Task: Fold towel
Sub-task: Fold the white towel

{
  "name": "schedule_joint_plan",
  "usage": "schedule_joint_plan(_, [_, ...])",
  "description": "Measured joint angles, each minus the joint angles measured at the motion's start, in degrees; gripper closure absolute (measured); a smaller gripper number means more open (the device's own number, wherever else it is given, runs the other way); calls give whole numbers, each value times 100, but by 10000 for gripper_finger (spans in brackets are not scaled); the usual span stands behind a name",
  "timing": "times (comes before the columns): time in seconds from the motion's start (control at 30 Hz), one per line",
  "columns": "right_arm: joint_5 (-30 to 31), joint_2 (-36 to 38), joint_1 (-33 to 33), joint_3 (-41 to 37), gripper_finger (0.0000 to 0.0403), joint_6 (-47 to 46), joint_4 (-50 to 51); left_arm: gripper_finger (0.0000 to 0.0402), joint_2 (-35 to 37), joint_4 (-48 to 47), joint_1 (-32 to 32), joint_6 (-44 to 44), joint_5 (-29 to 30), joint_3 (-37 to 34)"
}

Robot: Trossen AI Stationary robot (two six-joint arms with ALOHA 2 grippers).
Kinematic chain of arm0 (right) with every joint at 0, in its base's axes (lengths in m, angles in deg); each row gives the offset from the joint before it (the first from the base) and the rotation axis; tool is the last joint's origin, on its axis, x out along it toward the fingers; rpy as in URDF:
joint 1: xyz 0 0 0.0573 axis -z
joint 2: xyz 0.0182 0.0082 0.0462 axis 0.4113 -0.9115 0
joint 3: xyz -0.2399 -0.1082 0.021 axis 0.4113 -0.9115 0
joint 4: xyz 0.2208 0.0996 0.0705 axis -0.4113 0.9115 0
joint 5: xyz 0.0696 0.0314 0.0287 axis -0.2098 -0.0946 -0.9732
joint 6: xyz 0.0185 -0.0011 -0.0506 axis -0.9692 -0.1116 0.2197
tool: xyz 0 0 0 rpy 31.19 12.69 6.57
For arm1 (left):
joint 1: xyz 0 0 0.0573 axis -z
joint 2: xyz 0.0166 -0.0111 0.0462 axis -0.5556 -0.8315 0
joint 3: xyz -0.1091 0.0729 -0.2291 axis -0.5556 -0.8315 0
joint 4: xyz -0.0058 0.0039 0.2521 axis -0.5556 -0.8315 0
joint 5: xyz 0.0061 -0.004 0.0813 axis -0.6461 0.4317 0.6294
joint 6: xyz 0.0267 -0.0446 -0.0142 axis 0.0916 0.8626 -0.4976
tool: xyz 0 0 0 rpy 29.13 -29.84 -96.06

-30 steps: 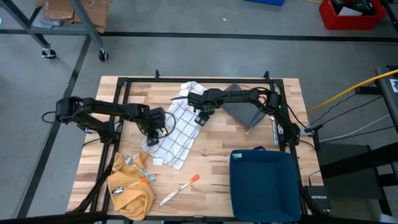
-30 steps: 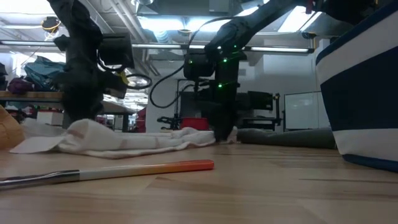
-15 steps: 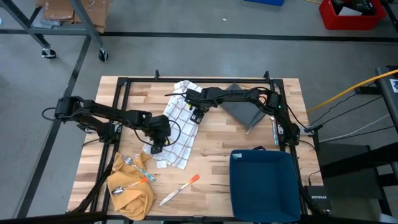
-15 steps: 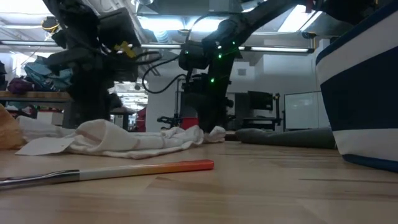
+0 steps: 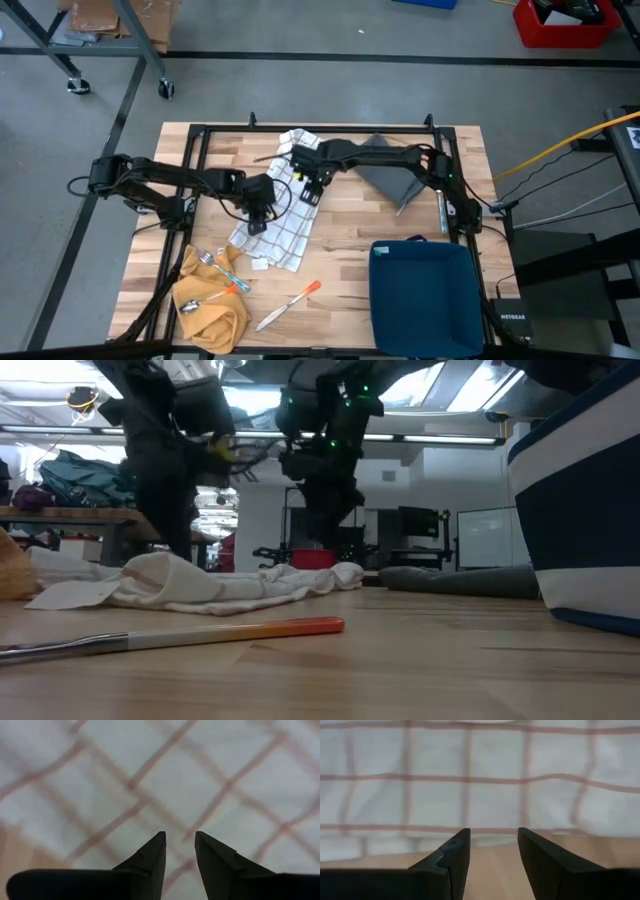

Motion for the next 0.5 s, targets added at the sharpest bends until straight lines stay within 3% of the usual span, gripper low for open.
schedule_joint_plan(0.2, [62,-67,-508,0,235,-46,-373,304,0,-570,-148,561,204,-8])
schedule_joint_plan(0.5, [76,-116,-1021,-444,235,-52,-1433,304,-1,-607,59,1469,157,-366])
